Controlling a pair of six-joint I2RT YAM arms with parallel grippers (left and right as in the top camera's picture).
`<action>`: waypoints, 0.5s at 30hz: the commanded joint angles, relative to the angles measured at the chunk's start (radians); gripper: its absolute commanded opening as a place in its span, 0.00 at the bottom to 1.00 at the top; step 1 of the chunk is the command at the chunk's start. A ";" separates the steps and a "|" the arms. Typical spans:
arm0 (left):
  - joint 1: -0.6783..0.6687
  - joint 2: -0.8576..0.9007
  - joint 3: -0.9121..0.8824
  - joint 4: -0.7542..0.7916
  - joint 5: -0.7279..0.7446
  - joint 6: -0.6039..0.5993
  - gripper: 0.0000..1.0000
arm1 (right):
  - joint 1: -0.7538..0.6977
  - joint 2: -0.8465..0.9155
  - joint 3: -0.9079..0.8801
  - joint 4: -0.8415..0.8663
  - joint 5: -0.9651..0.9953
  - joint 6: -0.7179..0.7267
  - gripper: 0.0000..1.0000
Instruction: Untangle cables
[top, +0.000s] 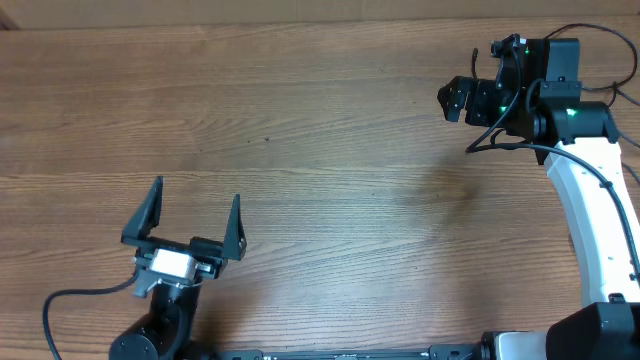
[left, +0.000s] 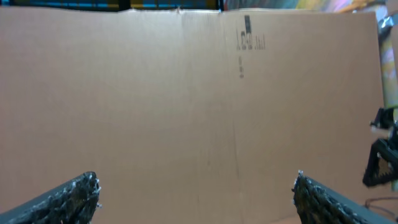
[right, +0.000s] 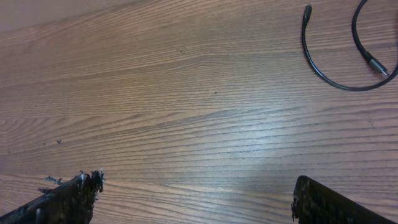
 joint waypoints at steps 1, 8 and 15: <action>0.008 -0.088 -0.079 0.004 -0.023 0.012 0.99 | 0.002 -0.003 0.000 0.005 0.003 0.003 1.00; 0.014 -0.195 -0.221 0.000 -0.037 0.007 1.00 | 0.002 -0.003 0.000 0.005 0.003 0.003 1.00; 0.029 -0.195 -0.221 -0.053 -0.069 0.002 1.00 | 0.002 -0.003 0.000 0.005 0.003 0.003 1.00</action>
